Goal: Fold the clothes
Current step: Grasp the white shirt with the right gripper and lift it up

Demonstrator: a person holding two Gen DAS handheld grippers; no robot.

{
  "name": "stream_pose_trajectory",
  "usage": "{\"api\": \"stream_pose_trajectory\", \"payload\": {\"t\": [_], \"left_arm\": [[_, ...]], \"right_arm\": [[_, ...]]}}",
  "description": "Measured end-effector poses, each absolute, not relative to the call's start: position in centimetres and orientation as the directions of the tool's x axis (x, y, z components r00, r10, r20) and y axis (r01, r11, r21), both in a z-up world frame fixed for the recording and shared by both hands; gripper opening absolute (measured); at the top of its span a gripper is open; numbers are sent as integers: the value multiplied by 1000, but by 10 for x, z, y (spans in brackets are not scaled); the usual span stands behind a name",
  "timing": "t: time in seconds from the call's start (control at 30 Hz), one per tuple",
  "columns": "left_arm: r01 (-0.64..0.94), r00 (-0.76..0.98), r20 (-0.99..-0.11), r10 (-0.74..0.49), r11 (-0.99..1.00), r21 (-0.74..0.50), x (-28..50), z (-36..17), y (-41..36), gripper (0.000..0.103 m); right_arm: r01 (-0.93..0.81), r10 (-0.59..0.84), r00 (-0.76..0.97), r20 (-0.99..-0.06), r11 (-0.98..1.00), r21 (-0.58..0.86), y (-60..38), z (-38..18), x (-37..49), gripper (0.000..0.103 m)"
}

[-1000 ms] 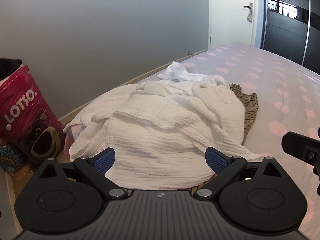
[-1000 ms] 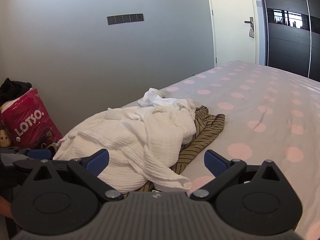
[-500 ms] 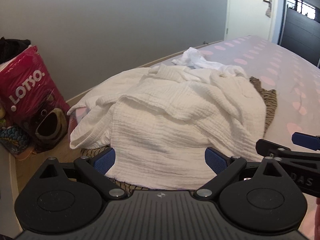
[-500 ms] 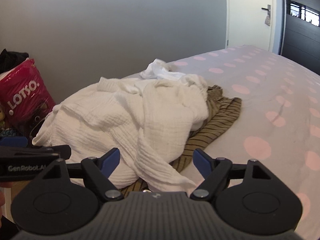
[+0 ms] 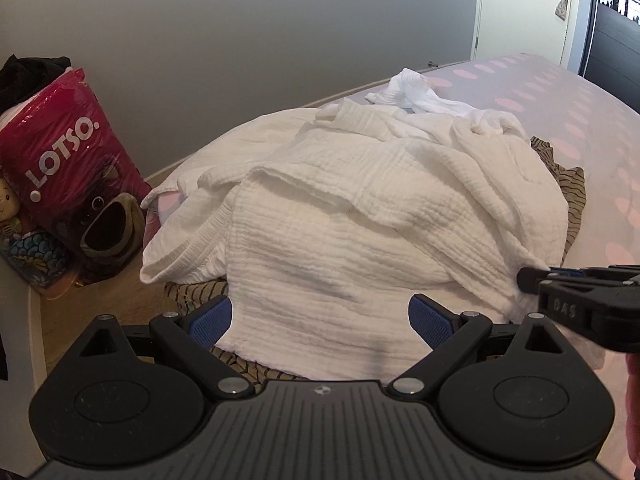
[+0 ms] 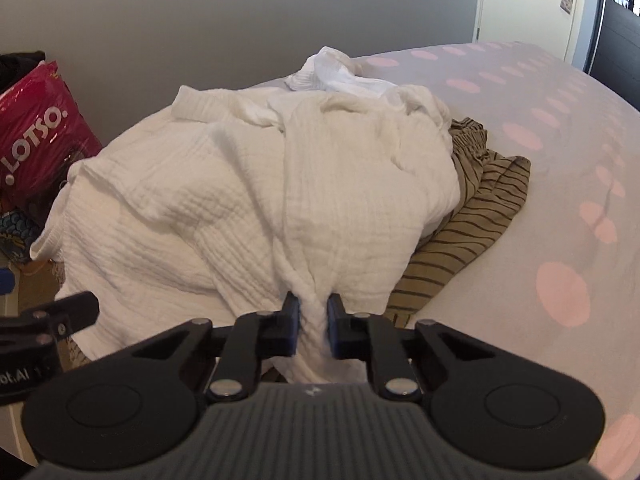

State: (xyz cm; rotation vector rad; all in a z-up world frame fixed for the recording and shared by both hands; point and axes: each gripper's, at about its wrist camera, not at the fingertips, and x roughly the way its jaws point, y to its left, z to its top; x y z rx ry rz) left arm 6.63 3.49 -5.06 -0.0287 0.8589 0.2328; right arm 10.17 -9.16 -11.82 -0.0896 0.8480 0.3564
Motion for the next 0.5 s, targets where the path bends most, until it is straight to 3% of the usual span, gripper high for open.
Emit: {"api": "stream_pose_trajectory", "payload": {"t": [0.17, 0.5], "left_arm": [[-223, 634, -747, 199, 972, 70, 62, -46, 35, 97], [-222, 663, -719, 208, 972, 77, 50, -34, 31, 97]], "right_arm": [[-259, 170, 723, -669, 965, -36, -117, -79, 87, 9], [208, -252, 866, -433, 967, -146, -262, 27, 45, 8]]}}
